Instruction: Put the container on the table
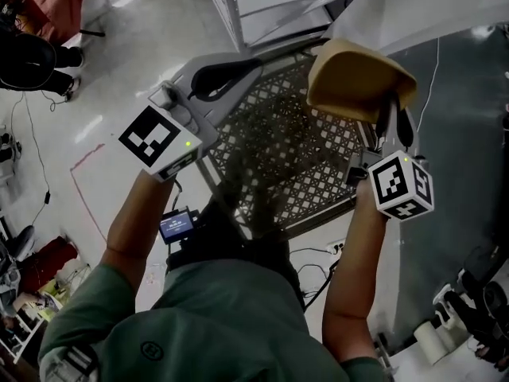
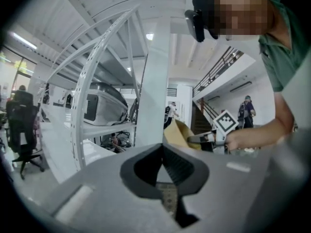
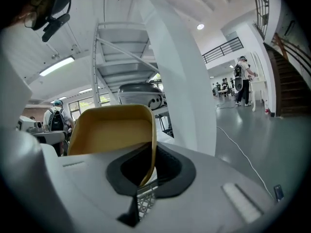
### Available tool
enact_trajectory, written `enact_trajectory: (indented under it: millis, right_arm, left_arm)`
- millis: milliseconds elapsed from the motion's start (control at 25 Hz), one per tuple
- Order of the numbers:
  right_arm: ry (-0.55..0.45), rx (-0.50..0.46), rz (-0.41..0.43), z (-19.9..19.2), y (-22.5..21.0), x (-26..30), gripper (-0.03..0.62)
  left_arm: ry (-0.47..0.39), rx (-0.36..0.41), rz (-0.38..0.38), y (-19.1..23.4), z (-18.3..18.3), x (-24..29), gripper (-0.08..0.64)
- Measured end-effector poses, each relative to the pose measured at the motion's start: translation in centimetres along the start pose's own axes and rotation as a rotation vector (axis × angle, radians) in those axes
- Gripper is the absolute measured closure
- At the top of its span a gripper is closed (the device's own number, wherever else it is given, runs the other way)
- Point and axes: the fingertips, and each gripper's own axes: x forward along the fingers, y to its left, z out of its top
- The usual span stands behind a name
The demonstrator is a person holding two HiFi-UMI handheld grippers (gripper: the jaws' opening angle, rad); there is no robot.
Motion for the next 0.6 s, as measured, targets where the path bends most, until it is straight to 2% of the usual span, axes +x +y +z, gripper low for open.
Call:
enact_trajectory:
  millis: [200,360,600]
  right_arm:
    - [0.068,0.008,-0.014,-3.7,-0.7,1.8,0.584]
    - [0.111,0.027,-0.03,-6.7,-1.4,3.7,0.584]
    - [0.166,0.036,-0.06,-10.7,-2.5,6.3,0.584]
  left_arm:
    - [0.051,-0.055,0.024,0.8,-3.6,-0.6,0.557]
    - [0.044,-0.059,0.003,1.4,-5.8,-0.5,0.557]
    - [0.085,-0.095,0.022,2.5,-9.1,-0.3,0.557]
